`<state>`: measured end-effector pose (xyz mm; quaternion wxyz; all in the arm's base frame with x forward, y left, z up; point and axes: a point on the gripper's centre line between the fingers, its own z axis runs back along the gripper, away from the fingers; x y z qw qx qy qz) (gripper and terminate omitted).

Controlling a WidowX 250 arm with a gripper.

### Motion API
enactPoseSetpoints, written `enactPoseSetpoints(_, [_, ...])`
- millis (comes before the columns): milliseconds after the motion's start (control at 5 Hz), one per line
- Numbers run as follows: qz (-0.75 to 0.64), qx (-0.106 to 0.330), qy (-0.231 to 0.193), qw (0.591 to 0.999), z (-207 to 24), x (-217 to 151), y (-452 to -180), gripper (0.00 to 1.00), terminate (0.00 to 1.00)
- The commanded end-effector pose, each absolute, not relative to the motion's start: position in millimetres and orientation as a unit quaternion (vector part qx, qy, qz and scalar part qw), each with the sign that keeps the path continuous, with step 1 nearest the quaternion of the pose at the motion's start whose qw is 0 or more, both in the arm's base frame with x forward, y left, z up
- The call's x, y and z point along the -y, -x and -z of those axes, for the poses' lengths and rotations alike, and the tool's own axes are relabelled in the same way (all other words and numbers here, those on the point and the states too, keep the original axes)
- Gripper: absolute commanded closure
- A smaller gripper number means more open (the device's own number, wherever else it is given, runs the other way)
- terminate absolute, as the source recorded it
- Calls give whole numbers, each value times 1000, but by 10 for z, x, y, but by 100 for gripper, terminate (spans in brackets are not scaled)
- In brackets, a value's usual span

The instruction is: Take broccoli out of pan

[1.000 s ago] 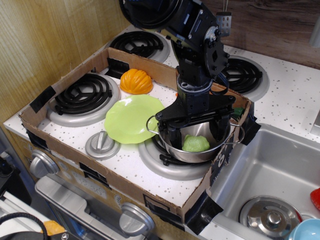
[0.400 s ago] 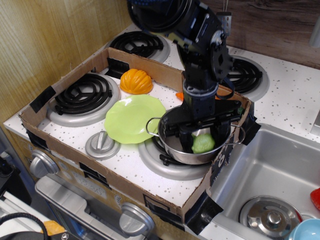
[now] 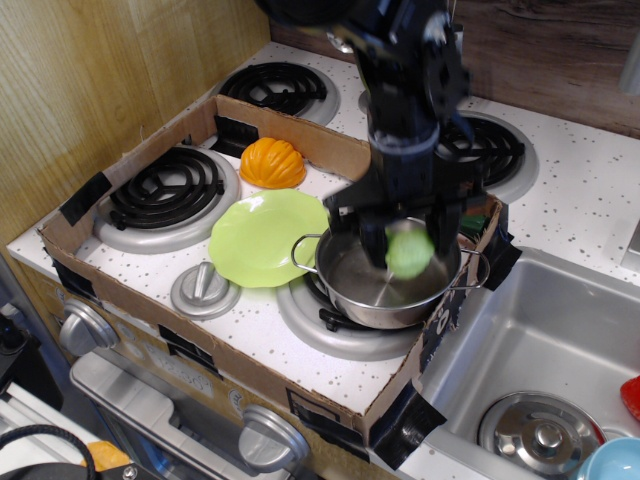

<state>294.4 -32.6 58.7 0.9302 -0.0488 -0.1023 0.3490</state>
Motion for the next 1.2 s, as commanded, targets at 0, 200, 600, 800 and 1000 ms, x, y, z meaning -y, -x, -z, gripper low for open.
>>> enactPoseSetpoints(0, [-331, 126, 84, 931, -1033, -54, -3017, 100, 0])
enactPoseSetpoints(200, [-251, 149, 50, 955, -1064, -492, -3106, 100, 0])
enactPoseSetpoints(600, [-126, 179, 70, 973, -846, -851, -3517, 100, 0])
enactPoseSetpoints(800, [-87, 206, 78, 972, -692, -885, -3696, 100, 0])
enactPoseSetpoints(1000, [-70, 212, 97, 970, -547, -839, -3858, 100, 0])
